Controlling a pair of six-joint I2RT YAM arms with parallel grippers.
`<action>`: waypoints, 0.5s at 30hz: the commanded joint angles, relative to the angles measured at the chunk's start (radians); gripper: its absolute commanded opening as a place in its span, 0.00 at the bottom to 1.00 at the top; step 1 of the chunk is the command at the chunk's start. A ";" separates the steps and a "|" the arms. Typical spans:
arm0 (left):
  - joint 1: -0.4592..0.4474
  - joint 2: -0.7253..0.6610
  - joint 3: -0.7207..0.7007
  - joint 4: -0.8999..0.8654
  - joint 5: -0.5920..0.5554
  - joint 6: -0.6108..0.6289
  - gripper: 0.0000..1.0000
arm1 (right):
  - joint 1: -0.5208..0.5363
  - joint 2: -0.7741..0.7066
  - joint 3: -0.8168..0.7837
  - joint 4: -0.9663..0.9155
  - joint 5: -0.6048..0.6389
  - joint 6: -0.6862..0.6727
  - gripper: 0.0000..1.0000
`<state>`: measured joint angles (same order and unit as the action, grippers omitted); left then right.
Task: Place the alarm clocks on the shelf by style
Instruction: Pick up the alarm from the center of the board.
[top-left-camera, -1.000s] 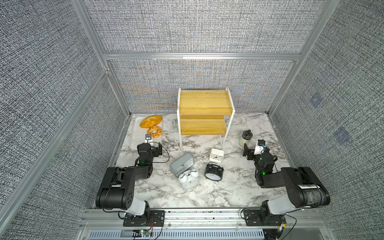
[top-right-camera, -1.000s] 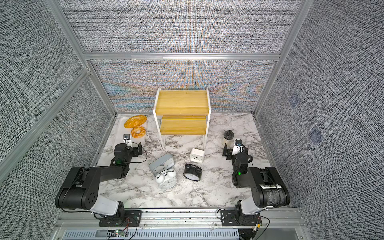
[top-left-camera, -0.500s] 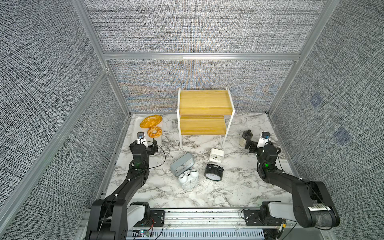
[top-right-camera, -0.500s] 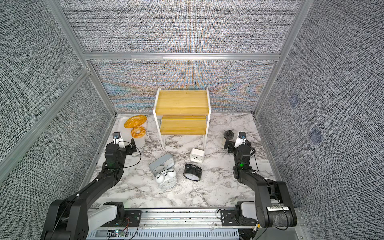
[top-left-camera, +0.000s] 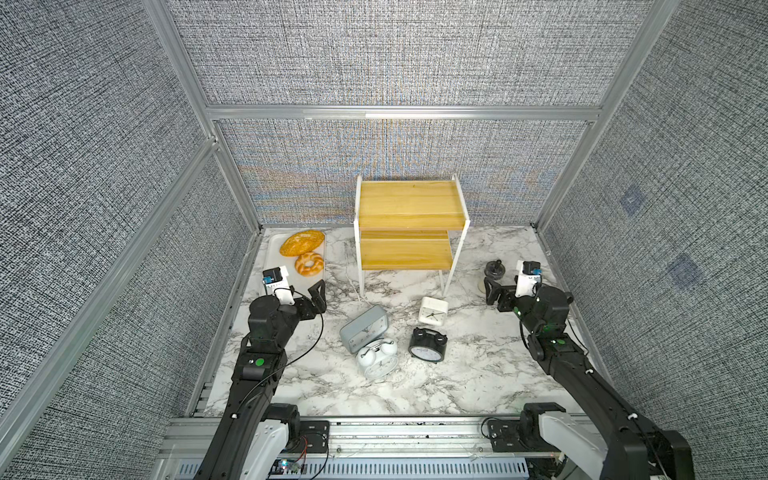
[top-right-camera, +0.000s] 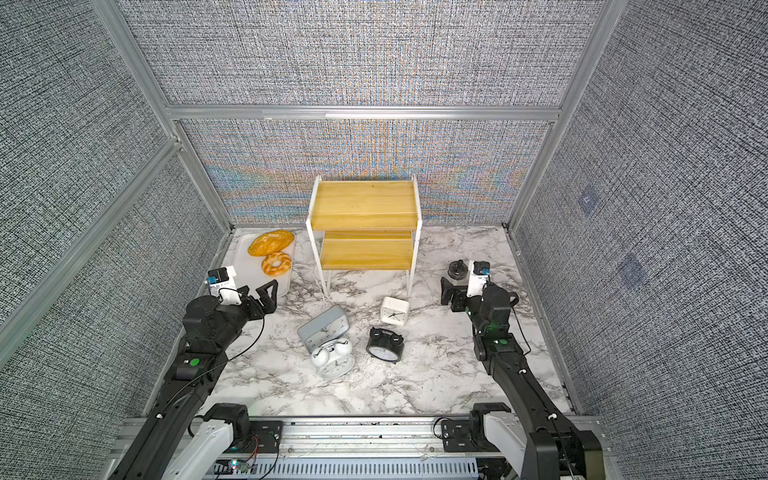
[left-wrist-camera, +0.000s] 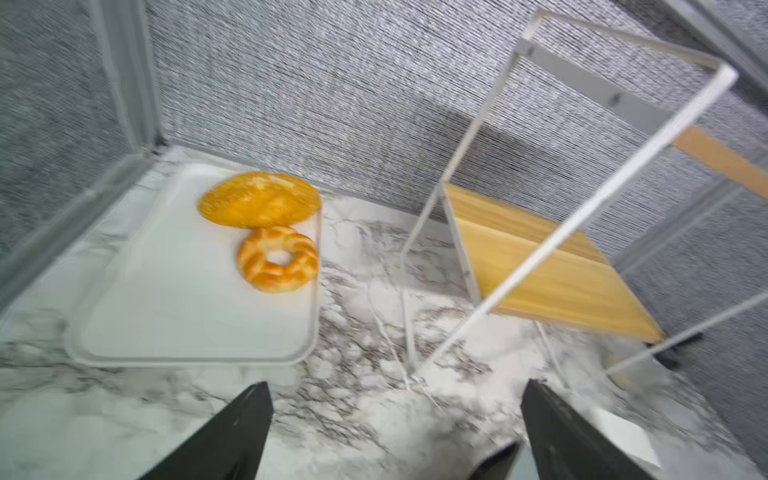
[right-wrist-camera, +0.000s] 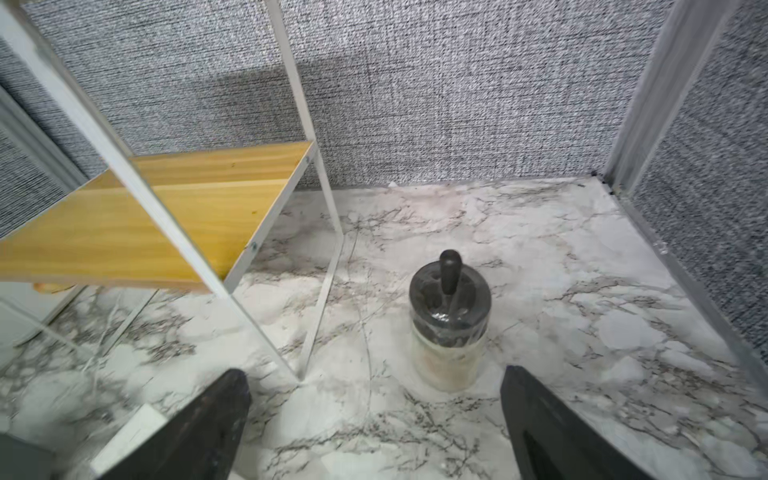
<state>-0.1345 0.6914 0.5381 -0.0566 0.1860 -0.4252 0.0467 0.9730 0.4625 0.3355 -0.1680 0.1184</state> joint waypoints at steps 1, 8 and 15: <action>-0.040 -0.009 0.006 -0.088 0.199 -0.100 0.99 | 0.022 -0.023 0.012 -0.122 -0.085 0.017 0.99; -0.242 0.032 0.052 -0.144 0.216 -0.068 0.98 | 0.080 -0.071 0.025 -0.208 -0.080 0.013 0.99; -0.390 0.095 0.133 -0.304 0.199 -0.005 0.88 | 0.106 -0.089 0.024 -0.222 -0.079 0.030 0.99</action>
<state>-0.4919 0.7681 0.6506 -0.2687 0.3843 -0.4713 0.1474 0.8867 0.4808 0.1253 -0.2432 0.1352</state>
